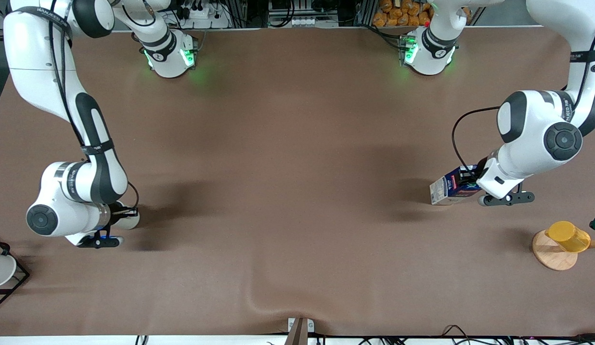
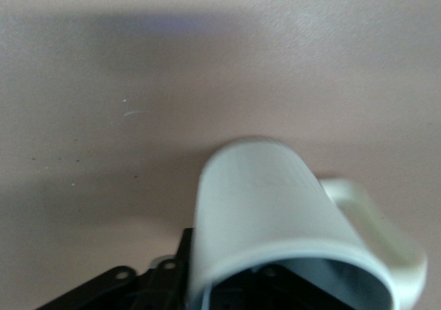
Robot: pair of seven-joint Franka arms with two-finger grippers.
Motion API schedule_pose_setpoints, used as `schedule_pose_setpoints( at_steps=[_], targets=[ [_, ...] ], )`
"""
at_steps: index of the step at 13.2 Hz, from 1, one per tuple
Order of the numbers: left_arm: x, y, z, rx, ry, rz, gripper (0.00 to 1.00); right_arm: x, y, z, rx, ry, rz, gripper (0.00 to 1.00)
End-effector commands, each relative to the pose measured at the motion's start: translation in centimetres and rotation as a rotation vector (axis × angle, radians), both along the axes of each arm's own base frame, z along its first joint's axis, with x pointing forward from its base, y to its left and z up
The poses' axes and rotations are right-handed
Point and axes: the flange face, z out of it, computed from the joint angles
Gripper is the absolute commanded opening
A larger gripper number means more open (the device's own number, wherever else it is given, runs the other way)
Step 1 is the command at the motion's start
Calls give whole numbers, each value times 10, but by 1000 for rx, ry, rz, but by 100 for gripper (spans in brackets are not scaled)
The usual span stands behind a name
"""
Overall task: Place milk next to cup
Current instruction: 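Grasp the white mug with the right gripper, then carry the mug with the right gripper while the left gripper lifts the carton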
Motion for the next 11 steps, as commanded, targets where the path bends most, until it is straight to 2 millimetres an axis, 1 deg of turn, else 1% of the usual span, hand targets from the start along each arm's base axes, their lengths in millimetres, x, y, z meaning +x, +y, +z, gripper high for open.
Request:
schedule_pose_setpoints(
  at_steps=[1,2,3,4,5,6,7,8,9,10,11],
  targets=[
    [4,-10,4,-2,-15,-5,50,5,3,8,8,-21,22,0],
    [4,-11,4,-2,-16,-5,49,8,8,14,11,-31,25,0],
    [7,-11,10,-3,-25,-5,46,10,12,20,16,-42,29,0],
    [10,-13,16,-4,-33,-8,46,14,20,32,22,-63,40,0],
    [14,-14,22,-5,-45,-9,46,16,35,41,37,-74,74,0],
    [17,-16,28,-6,-54,-11,46,20,65,57,87,-104,187,0],
    [17,-24,32,-7,-51,-24,46,21,94,67,129,-122,261,0],
    [19,-24,38,-7,-50,-25,46,21,112,70,148,-130,279,0],
    [20,-29,46,-7,-48,-31,46,20,131,68,173,-133,299,0],
    [22,-31,53,-7,-45,-36,46,22,148,80,182,-151,302,0],
    [24,-38,63,-10,-43,-46,46,30,154,94,183,-181,305,0]
  ],
)
